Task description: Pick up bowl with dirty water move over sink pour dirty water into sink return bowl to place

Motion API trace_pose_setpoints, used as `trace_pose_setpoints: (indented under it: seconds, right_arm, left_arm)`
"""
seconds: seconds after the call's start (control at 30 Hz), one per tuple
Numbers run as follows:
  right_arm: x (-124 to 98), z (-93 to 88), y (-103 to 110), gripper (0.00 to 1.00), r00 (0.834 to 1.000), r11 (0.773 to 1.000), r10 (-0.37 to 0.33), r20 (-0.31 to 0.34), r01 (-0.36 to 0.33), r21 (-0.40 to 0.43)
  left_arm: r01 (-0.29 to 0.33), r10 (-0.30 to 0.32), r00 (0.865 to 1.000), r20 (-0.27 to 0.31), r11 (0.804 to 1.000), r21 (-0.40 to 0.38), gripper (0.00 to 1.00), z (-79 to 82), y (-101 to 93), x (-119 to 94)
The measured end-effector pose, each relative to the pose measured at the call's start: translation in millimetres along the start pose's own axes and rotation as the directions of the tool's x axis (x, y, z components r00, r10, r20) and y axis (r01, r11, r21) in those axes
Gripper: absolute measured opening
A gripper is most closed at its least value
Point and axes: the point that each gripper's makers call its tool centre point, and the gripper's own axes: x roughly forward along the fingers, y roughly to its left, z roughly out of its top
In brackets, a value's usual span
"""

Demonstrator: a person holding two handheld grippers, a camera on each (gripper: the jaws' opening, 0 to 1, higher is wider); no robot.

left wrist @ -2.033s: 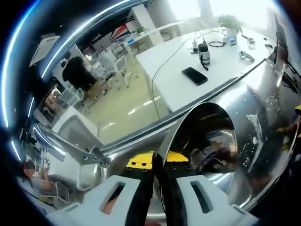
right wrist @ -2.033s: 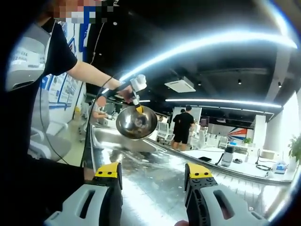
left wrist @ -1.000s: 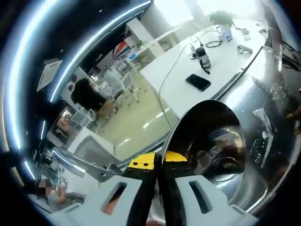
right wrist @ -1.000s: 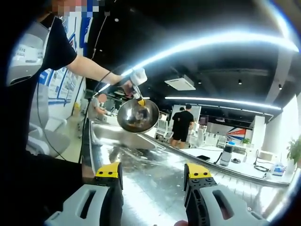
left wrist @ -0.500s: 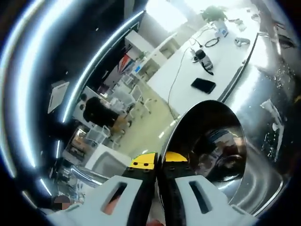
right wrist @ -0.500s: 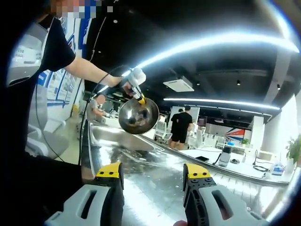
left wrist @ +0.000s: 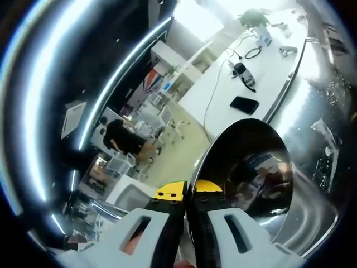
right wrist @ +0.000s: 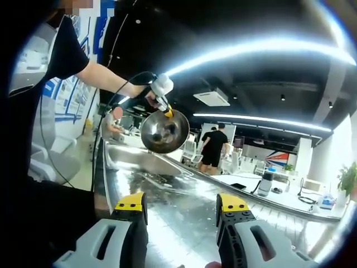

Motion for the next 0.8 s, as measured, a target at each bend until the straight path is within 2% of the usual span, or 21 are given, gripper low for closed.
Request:
trace_pose_setpoints:
  seconds: [0.3,0.43,0.6,0.8]
  right_arm:
    - [0,-1.1,1,0.43,1.000,1.000,0.000,-0.007,0.000,-0.010]
    - [0,-1.1,1,0.43,1.000,1.000,0.000,-0.007,0.000,-0.011]
    - [1,-1.2,2,0.43,1.000,1.000,0.005,-0.008,-0.005,-0.010]
    - [0,-0.3,1,0.43,1.000,1.000,0.005,-0.002,-0.005,-0.001]
  left_arm:
    - [-0.046,0.046,0.999,0.011,0.999,0.026,0.00,-3.7,10.8,1]
    - [-0.086,0.083,0.996,0.037,0.992,0.091,0.00,-0.4,13.6,-3]
    - [-0.074,0.071,0.997,0.030,0.993,0.096,0.00,-0.6,12.1,-2]
    - [-0.082,0.077,0.996,0.049,0.992,0.099,0.00,2.9,11.1,-1]
